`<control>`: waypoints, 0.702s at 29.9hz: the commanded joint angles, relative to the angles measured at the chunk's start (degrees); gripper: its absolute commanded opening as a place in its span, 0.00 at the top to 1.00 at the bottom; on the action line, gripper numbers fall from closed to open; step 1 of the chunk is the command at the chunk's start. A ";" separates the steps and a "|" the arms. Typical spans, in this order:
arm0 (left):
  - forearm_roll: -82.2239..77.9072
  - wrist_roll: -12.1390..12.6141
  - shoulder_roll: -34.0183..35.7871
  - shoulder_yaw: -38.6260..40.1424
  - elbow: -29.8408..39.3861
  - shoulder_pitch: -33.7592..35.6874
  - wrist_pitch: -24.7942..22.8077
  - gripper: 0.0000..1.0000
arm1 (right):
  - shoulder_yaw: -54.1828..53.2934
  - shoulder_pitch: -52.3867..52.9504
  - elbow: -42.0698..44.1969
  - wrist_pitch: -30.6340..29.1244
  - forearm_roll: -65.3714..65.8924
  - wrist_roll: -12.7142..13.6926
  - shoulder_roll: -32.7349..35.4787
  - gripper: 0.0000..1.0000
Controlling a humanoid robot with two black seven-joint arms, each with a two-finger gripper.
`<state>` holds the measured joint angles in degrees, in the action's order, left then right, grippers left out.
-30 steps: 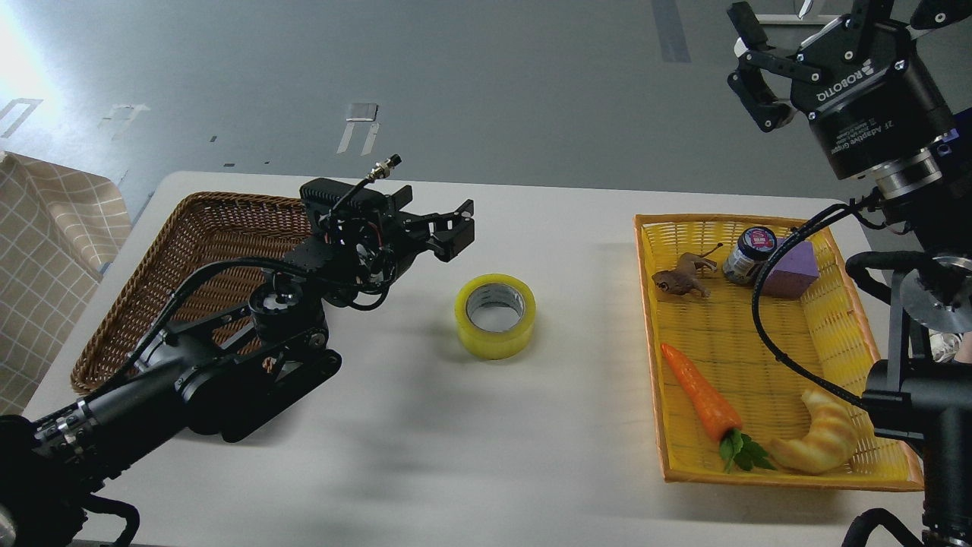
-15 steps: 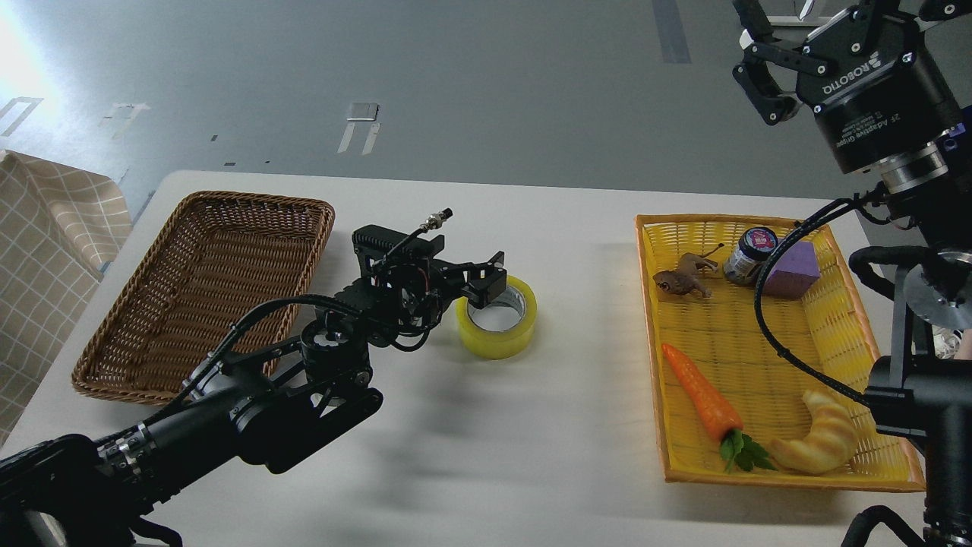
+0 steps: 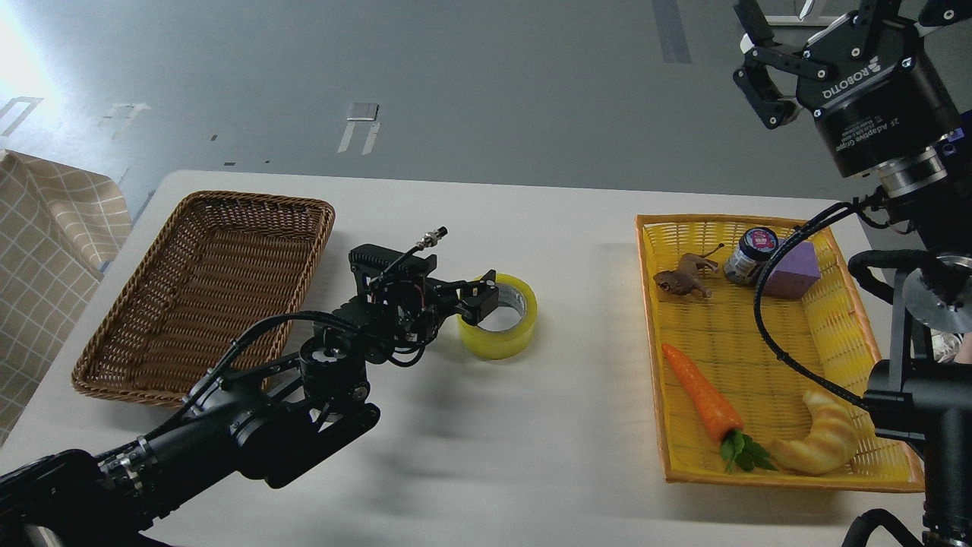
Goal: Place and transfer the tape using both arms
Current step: 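Close the left gripper on the tape roll's edge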
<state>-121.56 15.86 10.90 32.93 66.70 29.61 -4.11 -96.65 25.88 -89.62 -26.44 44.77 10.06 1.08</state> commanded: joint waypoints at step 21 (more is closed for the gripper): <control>0.01 -1.36 -2.46 -0.15 -3.77 -1.13 -0.02 0.37 | -0.12 -3.12 -1.17 0.25 -0.04 -0.04 -0.20 0.00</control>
<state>-121.55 14.80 8.03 32.78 63.30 28.48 -4.03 -96.69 23.19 -90.86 -26.10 44.75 10.07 0.88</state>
